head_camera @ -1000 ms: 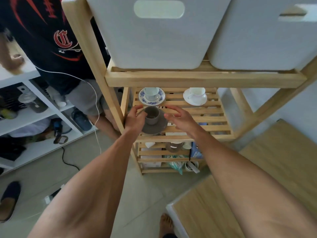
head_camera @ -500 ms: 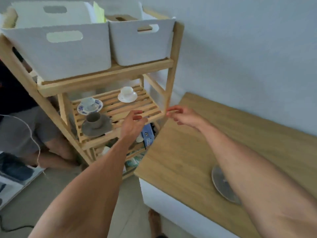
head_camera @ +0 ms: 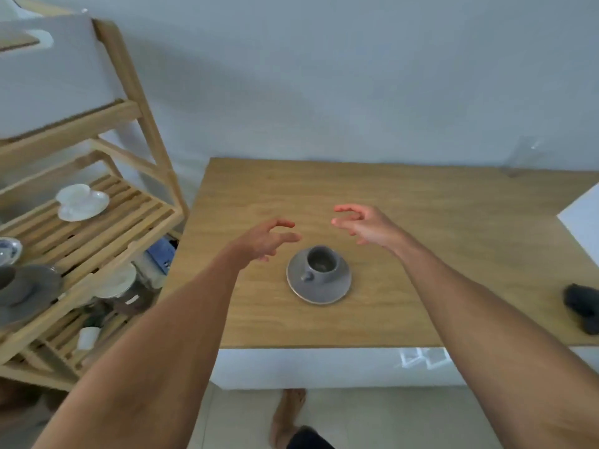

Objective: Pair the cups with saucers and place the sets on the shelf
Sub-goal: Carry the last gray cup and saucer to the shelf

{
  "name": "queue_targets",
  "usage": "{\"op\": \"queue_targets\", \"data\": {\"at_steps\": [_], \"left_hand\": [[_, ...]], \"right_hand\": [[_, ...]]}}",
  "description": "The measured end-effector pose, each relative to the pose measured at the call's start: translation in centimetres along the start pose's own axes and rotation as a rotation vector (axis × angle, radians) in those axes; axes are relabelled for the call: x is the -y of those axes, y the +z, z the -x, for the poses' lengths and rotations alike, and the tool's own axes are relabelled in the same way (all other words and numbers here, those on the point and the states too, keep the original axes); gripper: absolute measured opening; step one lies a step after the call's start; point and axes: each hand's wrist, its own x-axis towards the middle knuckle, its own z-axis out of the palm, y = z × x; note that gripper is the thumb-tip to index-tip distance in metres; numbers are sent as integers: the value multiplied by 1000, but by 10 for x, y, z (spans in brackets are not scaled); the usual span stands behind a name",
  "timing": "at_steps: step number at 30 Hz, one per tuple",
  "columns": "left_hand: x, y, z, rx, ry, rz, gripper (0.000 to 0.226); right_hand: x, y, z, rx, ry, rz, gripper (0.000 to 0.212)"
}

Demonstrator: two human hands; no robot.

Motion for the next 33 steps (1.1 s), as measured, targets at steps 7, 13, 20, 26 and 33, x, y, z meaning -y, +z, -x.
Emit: {"op": "queue_targets", "data": {"at_steps": [7,13,20,26,33], "left_hand": [[7,31,-8,169,-146,-137,78],[18,45,-11,184,-117,20,62],[32,46,-6,171,-42,220,57],[37,46,-3,153,0,271,50],[47,30,4,120,30,293,50]], "right_hand": [[-70,11,30,106,238,-128,55],[-87,25,31,146,149,-332,48],[-91,35,31,138,71,-395,48],[-85,44,31,126,44,-415,38],[-67,57,27,164,33,-399,44]]}}
